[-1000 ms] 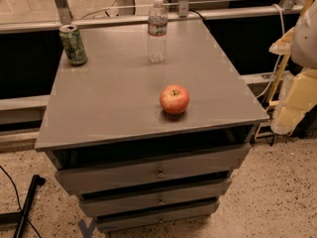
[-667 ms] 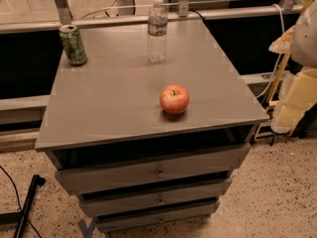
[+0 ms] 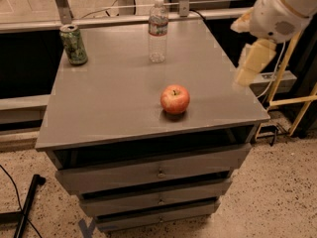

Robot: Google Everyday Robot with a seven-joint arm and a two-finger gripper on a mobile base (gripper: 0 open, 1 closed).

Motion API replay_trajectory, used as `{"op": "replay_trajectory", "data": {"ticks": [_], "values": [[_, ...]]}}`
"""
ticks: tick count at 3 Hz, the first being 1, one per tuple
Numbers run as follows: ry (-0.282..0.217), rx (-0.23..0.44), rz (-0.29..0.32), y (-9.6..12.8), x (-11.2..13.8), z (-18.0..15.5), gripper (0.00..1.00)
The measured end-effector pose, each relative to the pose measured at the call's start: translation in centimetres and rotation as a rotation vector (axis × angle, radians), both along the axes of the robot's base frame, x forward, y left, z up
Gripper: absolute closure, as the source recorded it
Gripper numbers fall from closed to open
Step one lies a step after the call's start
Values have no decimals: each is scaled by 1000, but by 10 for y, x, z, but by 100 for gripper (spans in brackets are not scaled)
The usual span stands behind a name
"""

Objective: Move water bottle near apple

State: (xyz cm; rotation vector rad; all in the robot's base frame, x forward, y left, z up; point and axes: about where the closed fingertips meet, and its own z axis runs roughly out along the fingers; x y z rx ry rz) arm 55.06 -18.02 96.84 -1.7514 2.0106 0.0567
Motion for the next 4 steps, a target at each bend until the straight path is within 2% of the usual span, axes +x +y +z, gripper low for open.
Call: {"op": "replay_trajectory", "data": {"ticks": [1,2,3,4], "values": [[-42,116,61,40,75,-5,0],[-93,147,59,42,94,14,0],[-95,147,58,41,93,15,0],[-88,194,55,49,99,7,0]]}}
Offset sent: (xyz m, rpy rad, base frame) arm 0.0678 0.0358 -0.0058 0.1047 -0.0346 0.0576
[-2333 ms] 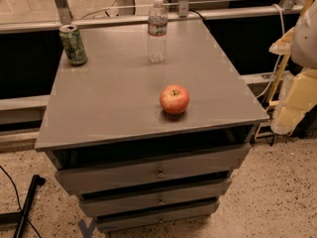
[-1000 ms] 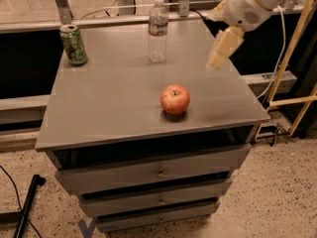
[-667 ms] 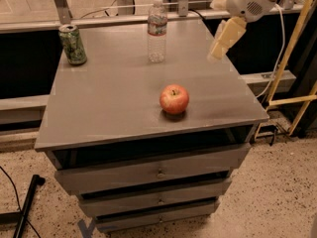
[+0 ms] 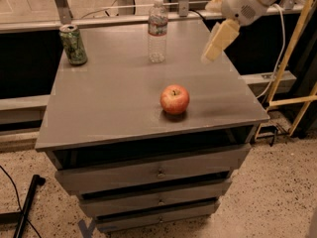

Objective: Move water bottle near apple

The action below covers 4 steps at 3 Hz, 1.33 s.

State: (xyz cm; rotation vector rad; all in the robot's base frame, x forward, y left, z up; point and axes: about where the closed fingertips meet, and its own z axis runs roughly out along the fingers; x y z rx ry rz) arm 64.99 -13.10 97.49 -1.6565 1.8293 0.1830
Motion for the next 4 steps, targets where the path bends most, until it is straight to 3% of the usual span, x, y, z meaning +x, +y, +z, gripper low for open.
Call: {"op": "replay_trajectory", "data": {"ticks": [1,2,3,4], "values": [[-18,118,-56,11,21,-6,0],[-40,290,-175,24,44,-19,0],[-119,485,-254,43,84,-15,0],[-169,671,-273,68,123,-8,0]]}}
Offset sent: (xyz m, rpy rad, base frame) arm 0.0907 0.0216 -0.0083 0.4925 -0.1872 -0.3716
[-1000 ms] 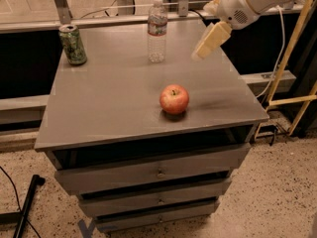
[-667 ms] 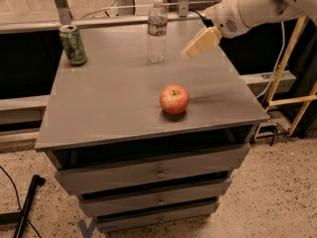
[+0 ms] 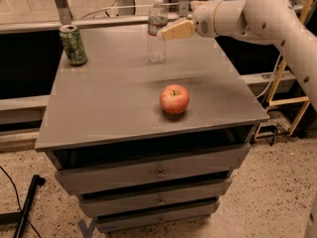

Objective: Move water bottle near apple

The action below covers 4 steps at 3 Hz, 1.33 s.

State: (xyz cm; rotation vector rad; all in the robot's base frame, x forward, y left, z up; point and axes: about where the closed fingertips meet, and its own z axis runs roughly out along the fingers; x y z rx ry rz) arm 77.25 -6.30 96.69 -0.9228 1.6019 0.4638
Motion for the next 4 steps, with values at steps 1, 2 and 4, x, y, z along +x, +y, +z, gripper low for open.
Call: {"op": "replay_trajectory", "data": {"ticks": [1,2,4], "values": [[-18,111,6,26,34,-2,0],[-23,137,6,31,44,-2,0],[-19,138,15,38,44,-4,38]]}}
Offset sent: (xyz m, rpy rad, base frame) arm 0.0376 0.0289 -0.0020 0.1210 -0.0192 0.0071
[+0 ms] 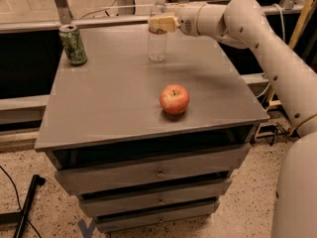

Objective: Move water bottle near apple

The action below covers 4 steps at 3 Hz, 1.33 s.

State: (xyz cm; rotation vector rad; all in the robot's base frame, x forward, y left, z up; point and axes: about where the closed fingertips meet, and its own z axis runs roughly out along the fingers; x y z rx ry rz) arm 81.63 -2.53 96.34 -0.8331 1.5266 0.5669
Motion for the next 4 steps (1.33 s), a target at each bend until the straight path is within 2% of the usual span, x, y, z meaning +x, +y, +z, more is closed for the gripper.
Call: {"op": "replay_trajectory", "data": {"ticks": [1,2,3,4], "values": [[1,0,4,3,0,-1,61],[6,8,38,9,-3,1,85],[-21,-17,112,22,-25,38,100],[-56,-60,137,25,-66,72,100]]}}
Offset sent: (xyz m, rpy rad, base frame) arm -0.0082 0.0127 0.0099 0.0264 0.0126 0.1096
